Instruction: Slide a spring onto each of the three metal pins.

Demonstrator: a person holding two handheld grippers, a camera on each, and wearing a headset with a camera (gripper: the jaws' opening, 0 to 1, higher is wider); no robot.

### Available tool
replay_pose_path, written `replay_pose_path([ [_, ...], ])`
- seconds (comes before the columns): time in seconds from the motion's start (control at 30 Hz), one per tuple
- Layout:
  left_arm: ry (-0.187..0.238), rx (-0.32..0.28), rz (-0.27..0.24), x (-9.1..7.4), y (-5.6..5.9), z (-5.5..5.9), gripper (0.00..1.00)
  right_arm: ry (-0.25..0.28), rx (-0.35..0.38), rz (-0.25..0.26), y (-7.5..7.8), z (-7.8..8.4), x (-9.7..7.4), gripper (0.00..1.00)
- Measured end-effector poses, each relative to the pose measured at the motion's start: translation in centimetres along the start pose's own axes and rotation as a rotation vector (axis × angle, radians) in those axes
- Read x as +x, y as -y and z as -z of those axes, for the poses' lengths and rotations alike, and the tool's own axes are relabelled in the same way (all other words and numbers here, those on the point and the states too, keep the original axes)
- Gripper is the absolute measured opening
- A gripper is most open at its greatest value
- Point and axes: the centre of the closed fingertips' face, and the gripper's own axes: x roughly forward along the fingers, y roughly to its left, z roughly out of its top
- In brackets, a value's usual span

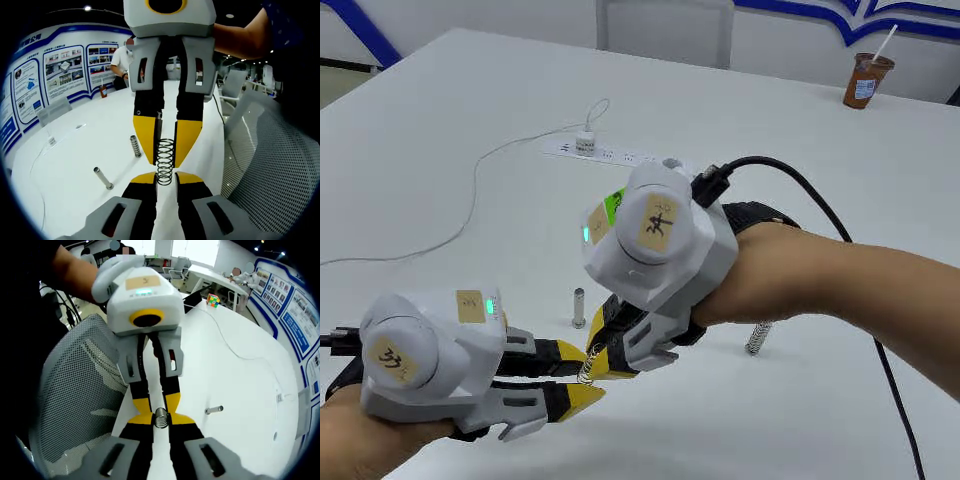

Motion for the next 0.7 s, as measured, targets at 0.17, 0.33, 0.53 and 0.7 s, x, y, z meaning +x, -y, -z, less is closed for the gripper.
replay_pose_path([
  [0.17, 0.004, -0.012, -0.014, -0.2, -0.3, 0.1, 0.18, -0.009, 0.002, 0.006, 0.4, 0.2, -0.1, 0.12],
  [0.33, 0.010, -0.032, -0.033, -0.7, -0.8, 0.4, 0.22, -0.017, 0.007, 0.017, 1.0, 0.4, -0.3, 0.12],
  [0.53, 0.019, -0.063, -0.064, -1.5, -1.4, 0.8, 0.27, -0.029, 0.016, 0.031, 1.8, 0.7, -0.5, 0.12],
  [0.7, 0.027, -0.080, -0.087, -2.0, -1.8, 1.0, 0.32, -0.035, 0.019, 0.043, 2.6, 0.7, -0.8, 0.12],
])
